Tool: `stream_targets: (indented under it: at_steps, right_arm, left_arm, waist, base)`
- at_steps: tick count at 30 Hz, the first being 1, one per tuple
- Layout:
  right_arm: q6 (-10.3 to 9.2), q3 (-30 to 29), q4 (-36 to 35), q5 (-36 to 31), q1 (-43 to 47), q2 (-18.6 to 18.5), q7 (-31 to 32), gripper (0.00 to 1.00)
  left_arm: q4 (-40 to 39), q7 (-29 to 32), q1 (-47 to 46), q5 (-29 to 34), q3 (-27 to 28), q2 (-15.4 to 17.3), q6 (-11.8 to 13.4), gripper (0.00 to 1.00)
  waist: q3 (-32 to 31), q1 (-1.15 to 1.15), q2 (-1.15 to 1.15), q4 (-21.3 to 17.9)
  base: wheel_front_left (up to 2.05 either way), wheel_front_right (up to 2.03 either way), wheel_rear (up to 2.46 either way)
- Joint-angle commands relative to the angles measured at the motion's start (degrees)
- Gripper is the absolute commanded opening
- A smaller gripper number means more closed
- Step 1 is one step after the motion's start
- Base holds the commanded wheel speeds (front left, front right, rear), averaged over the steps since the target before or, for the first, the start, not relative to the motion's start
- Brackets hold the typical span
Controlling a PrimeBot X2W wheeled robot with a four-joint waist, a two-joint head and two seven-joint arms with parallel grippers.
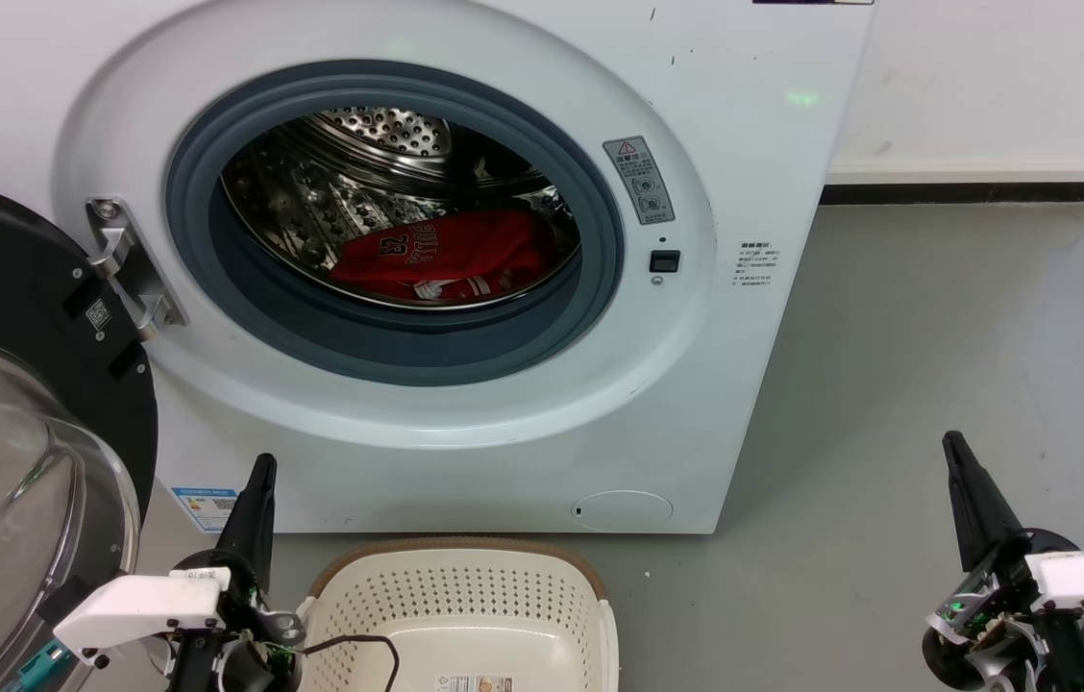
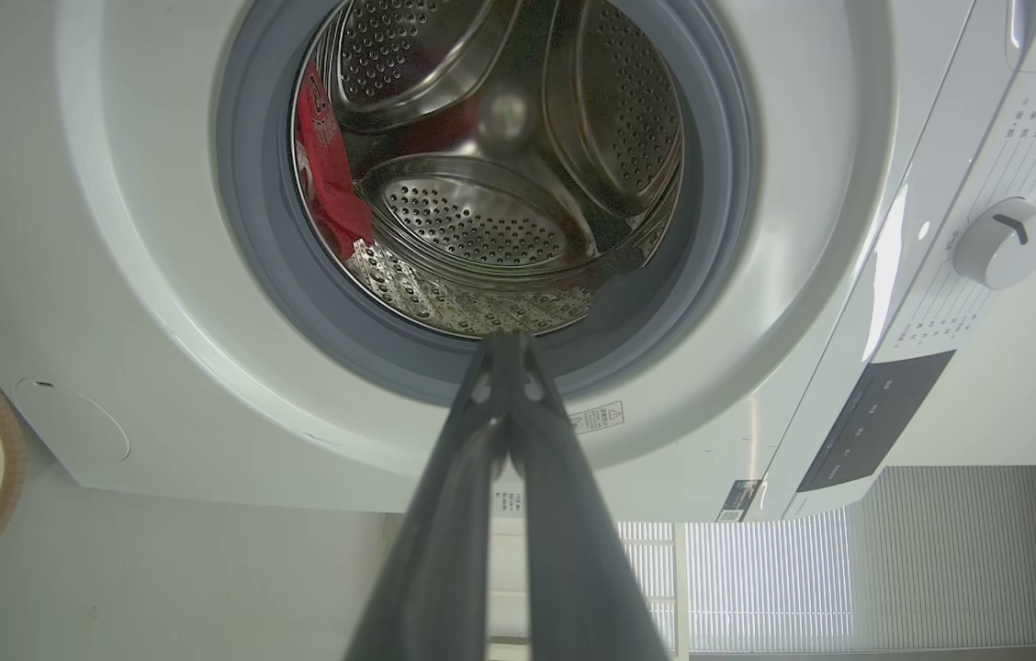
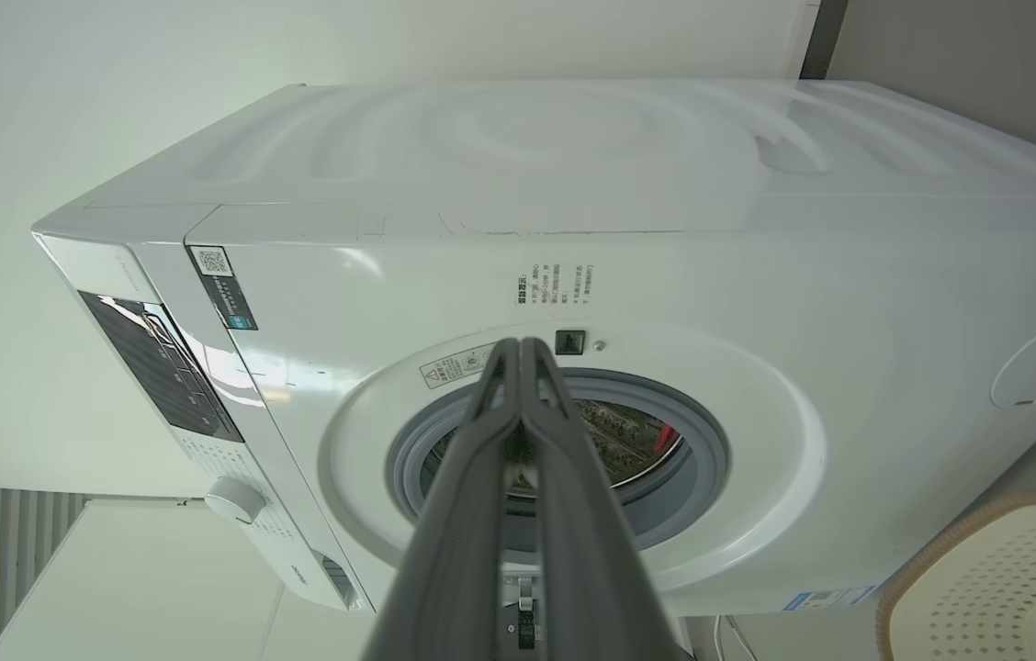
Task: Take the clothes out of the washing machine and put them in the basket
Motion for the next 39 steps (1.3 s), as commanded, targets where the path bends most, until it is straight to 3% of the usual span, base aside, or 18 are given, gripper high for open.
stream_targets:
  at_steps: [1,39]
  right_arm:
    - [-0.02,0.0,0.1,-0.3,-0.8,0.2,0.0,0.0]
    - [-0.02,0.0,0.1,-0.3,-0.8,0.2,0.0,0.0]
  left_arm:
    - [0.0,0.1,-0.3,0.1,0.1,-0.1,-0.1,0.0]
    - [0.0,0.1,-0.3,0.1,0.1,-0.1,-0.1,0.0]
  waist:
    - [0.0,0.0,0.0,0.0]
    - [0.0,0.0,0.0,0.0]
  base:
    - [0.0,0.0,0.0]
    - [0.0,0.0,0.0]
